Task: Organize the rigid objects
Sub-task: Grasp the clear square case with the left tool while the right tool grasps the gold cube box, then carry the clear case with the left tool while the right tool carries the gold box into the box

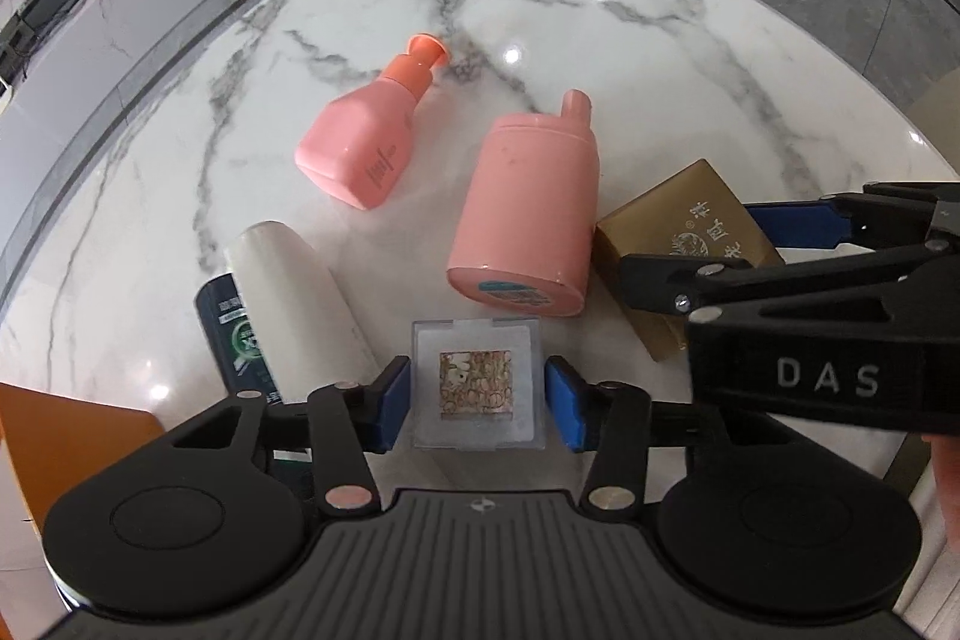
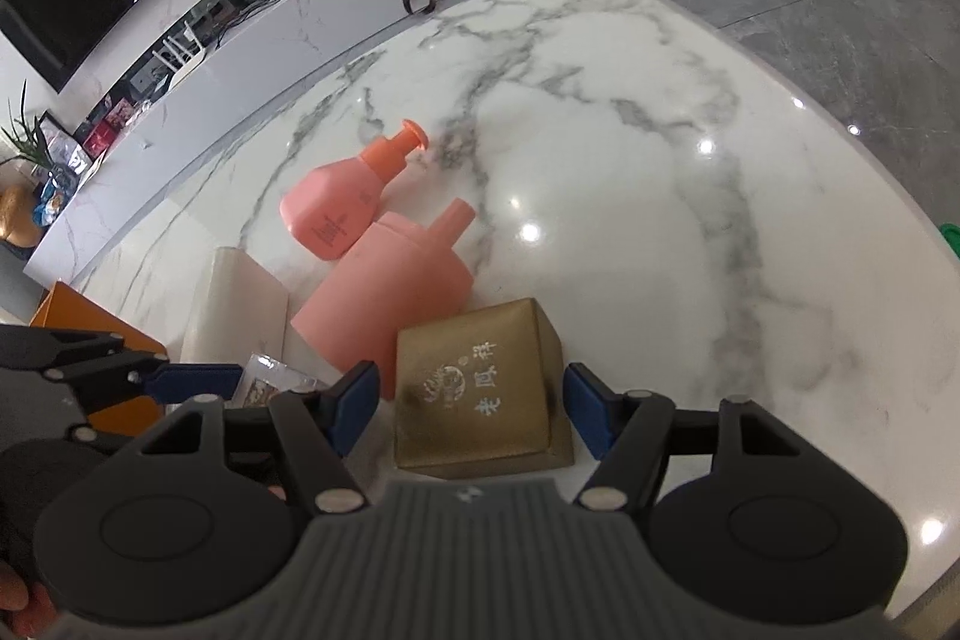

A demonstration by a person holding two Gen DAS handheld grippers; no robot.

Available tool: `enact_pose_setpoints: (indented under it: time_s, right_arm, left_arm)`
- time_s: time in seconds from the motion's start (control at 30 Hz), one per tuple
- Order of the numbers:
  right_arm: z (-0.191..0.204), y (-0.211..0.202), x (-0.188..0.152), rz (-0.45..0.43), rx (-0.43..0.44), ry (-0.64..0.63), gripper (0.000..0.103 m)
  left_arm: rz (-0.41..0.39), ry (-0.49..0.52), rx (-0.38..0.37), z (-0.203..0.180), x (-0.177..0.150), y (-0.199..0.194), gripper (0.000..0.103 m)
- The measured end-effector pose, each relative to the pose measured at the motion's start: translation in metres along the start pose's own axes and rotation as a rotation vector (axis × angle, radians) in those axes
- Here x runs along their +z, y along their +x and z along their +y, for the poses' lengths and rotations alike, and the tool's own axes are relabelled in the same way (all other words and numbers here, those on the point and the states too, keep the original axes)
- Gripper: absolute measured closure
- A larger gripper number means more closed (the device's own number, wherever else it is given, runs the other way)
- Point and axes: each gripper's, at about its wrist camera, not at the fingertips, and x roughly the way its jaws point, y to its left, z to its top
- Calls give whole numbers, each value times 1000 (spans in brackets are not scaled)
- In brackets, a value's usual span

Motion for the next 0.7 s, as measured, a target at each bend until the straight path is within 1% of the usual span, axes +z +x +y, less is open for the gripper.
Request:
enact_pose_setpoints:
  time_s: [0.17, 0.27, 0.37, 0.53, 0.6, 0.7]
  right_arm:
    - [1, 7, 1, 15, -5, -22, 35]
    - [0, 10, 1, 20, -10, -31, 37]
    - [0, 10, 0, 18, -5, -39, 38]
    - [-7, 7, -1, 15, 5, -13, 38]
    - [-12, 4, -1, 17, 20, 15, 38]
    - [-13, -3, -3, 6, 52, 31, 38]
  left_arm:
    - [2, -12, 0, 0, 1, 2, 48]
    - [-5, -26, -2, 0, 0, 2, 49]
    - [-32, -56, -29, 1, -4, -5, 49]
    - [-87, -74, -59, 0, -14, -33, 49]
    - [-113, -87, -83, 3, -20, -51, 49]
    - [-158, -99, -89, 8, -34, -84, 49]
